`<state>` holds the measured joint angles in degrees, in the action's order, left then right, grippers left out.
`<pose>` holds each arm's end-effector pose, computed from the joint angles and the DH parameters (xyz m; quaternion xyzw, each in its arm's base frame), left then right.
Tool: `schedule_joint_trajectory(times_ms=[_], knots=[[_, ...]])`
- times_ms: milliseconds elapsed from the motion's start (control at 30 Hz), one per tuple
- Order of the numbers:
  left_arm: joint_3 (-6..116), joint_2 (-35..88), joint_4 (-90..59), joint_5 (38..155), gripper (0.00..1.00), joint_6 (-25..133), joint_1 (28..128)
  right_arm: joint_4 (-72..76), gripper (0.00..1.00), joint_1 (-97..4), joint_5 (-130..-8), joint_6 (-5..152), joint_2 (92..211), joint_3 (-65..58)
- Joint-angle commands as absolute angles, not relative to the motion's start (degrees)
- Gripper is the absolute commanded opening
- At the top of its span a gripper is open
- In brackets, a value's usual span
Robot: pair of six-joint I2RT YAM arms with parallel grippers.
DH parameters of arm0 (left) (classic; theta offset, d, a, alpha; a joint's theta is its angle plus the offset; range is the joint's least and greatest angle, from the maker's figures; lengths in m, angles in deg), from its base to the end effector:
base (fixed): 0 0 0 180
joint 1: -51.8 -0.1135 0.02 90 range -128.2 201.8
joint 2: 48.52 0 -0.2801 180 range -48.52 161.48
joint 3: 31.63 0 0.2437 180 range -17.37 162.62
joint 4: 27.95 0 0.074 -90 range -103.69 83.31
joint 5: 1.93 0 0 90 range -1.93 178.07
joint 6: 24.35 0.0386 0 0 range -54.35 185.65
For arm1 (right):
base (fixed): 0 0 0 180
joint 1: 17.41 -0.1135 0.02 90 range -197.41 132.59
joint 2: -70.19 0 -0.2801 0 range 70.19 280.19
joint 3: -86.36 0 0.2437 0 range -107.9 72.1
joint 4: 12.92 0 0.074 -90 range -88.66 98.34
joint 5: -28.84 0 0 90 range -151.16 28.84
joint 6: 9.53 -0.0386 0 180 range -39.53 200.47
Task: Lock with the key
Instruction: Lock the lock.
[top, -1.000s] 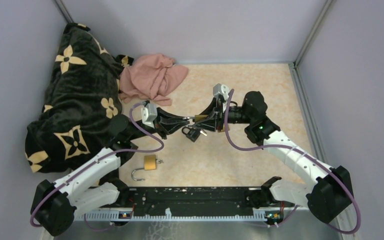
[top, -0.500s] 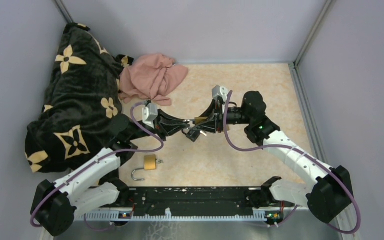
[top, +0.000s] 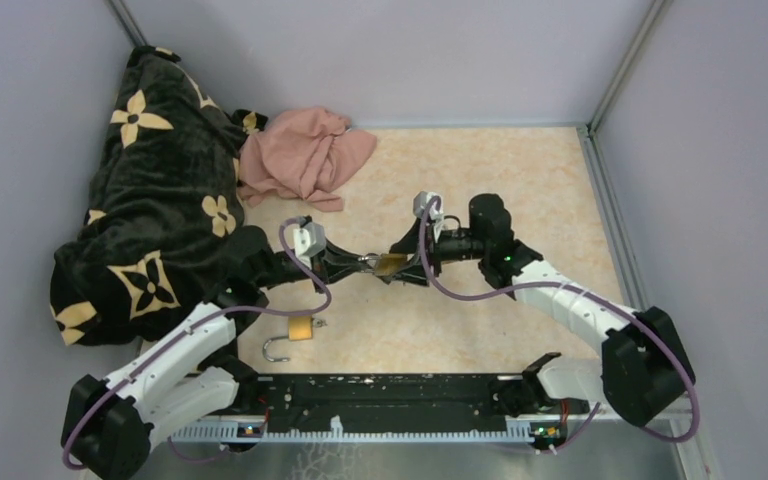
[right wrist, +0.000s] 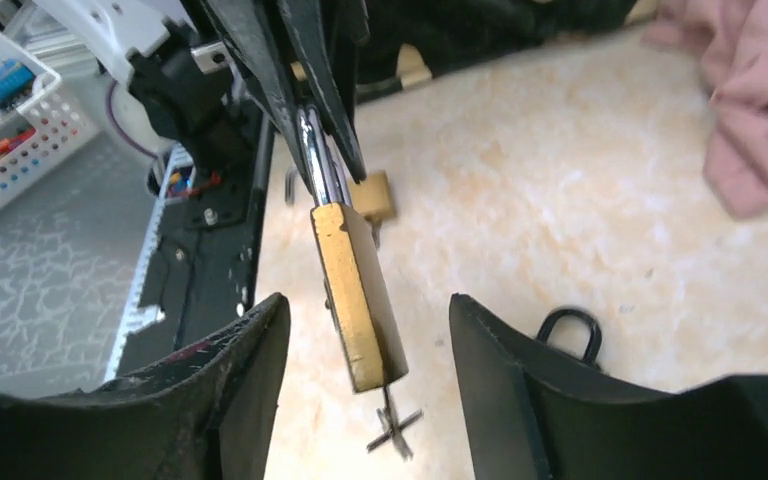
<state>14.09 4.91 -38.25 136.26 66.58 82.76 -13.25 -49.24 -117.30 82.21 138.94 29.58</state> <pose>0.1518 -0.1246 0.3103 0.4570 0.5254 -0.4434 0.5643 0.1959 0.1593 0.3047 -0.4821 0.5690 0.4970 0.4437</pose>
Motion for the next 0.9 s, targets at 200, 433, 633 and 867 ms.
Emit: schedule_joint_trajectory(times_ms=[200,433,633,867], knots=[[9.3,2.1,-26.0,132.7,0.00,81.7,81.5,-18.7,0.96,-49.1,-117.3,80.1,143.3,35.9],[8.6,1.0,-23.5,136.6,0.00,82.3,79.6,-20.3,0.85,-54.4,-110.9,91.9,144.0,41.5],[8.7,0.1,-23.8,141.7,0.00,80.3,79.1,-26.8,0.63,-54.7,-111.9,90.6,147.4,42.1],[8.7,-0.2,-24.6,143.2,0.00,79.5,78.9,-28.7,0.64,-54.7,-111.3,90.4,150.1,41.6]])
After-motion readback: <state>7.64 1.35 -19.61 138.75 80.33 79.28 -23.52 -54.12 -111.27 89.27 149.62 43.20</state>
